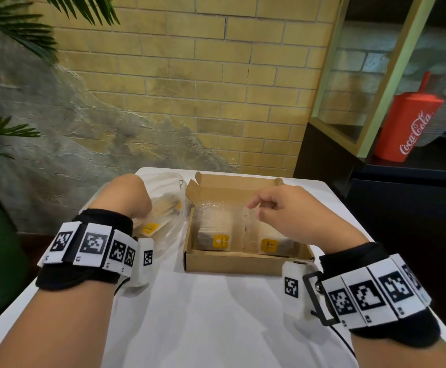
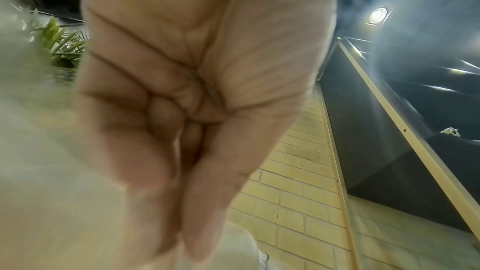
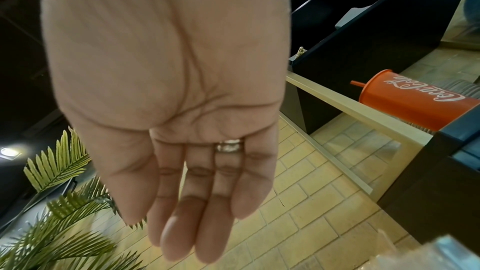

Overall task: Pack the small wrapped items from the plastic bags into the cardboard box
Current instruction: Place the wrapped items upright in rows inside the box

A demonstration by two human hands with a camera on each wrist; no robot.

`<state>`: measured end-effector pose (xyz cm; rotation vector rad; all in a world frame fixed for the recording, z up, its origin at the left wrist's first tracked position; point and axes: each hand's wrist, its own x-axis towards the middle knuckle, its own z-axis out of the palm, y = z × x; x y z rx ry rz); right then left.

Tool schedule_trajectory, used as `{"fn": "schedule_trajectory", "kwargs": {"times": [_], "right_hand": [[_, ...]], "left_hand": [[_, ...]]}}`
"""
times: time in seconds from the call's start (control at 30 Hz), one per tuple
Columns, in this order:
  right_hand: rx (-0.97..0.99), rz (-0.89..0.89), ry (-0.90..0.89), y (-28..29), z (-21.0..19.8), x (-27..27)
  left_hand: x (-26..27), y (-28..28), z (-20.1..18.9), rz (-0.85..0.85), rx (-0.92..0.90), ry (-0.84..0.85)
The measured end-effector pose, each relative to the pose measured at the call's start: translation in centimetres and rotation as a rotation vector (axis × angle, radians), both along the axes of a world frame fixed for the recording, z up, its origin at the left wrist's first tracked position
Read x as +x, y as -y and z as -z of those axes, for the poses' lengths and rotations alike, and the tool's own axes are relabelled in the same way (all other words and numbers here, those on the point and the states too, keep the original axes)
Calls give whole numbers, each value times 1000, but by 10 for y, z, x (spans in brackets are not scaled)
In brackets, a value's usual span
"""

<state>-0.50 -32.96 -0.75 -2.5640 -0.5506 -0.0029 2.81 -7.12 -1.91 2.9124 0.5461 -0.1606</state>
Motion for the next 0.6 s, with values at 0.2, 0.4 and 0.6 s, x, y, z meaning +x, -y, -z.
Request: {"fn": "schedule_trajectory", "kwargs": {"times": [0.2, 0.4, 0.6], "right_hand": [[25, 10, 20, 0, -1, -1], [138, 7, 33, 0, 2, 2], [321, -11, -7, -4, 1, 1]], "left_hand": [[-12, 5, -13, 11, -390, 291], [-19, 11, -23, 140, -719, 503], [-27, 33, -33, 302, -939, 657]]}}
